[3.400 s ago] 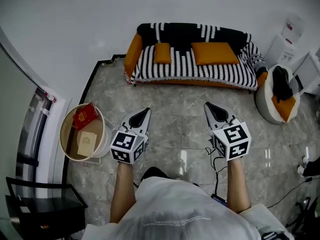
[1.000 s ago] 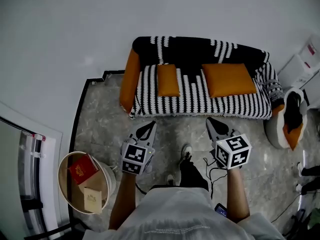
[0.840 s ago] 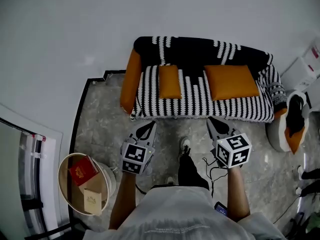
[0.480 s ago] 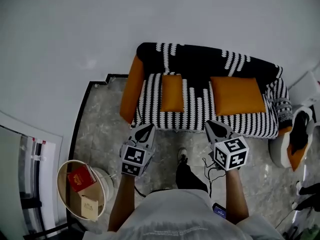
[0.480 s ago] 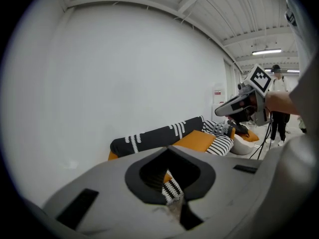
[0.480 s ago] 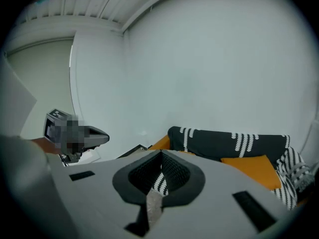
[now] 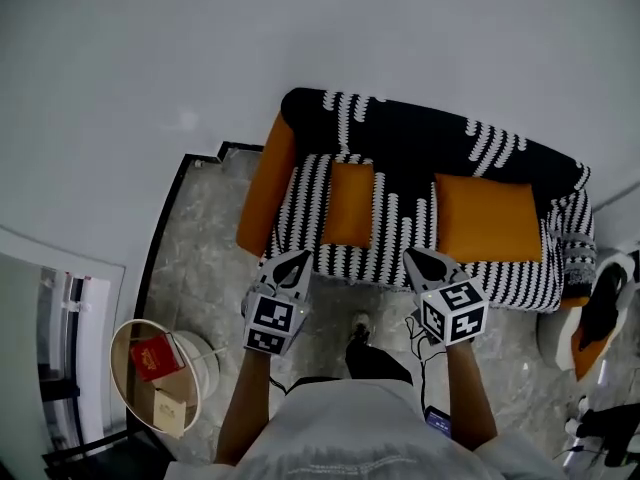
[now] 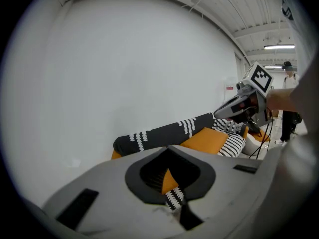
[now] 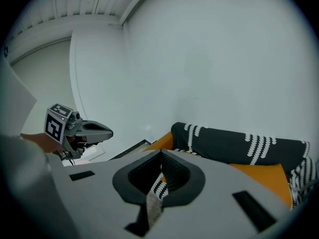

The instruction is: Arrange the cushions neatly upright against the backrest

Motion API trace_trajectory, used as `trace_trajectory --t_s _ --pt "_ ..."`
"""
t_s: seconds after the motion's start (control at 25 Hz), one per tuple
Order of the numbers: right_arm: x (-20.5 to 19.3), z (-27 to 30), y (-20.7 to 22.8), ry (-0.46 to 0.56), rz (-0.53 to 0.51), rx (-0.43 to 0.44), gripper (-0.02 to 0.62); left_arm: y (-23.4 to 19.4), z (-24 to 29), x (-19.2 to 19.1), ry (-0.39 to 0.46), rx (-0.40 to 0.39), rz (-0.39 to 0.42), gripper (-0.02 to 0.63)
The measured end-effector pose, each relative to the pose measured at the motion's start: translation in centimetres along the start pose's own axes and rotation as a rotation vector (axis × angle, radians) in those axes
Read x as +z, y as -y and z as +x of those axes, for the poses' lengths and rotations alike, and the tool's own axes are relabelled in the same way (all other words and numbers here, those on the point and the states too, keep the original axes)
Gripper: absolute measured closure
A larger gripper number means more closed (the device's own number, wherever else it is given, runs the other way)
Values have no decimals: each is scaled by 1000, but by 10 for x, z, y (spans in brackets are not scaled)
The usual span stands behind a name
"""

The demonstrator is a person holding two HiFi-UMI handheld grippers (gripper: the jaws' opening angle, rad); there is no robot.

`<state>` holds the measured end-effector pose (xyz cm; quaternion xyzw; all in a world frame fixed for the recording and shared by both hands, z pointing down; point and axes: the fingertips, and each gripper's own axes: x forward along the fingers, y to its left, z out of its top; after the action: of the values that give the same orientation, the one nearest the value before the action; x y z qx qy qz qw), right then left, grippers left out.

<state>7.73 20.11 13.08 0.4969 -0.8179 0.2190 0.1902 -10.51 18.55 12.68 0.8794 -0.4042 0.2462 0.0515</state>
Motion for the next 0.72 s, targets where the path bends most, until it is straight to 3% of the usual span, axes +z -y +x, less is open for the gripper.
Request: trace_trajectory --t_s 0.4,0.6,0.72 --pt "-10 70 45 -94 19 100 592 -16 66 -17 -85 45 -40 586" --pt "-33 105 55 -139 58 131 591 -30 103 -52 -148 31 -120 574" --pt "-49 130 63 -163 96 133 579 -40 128 -84 -200 11 -174 517"
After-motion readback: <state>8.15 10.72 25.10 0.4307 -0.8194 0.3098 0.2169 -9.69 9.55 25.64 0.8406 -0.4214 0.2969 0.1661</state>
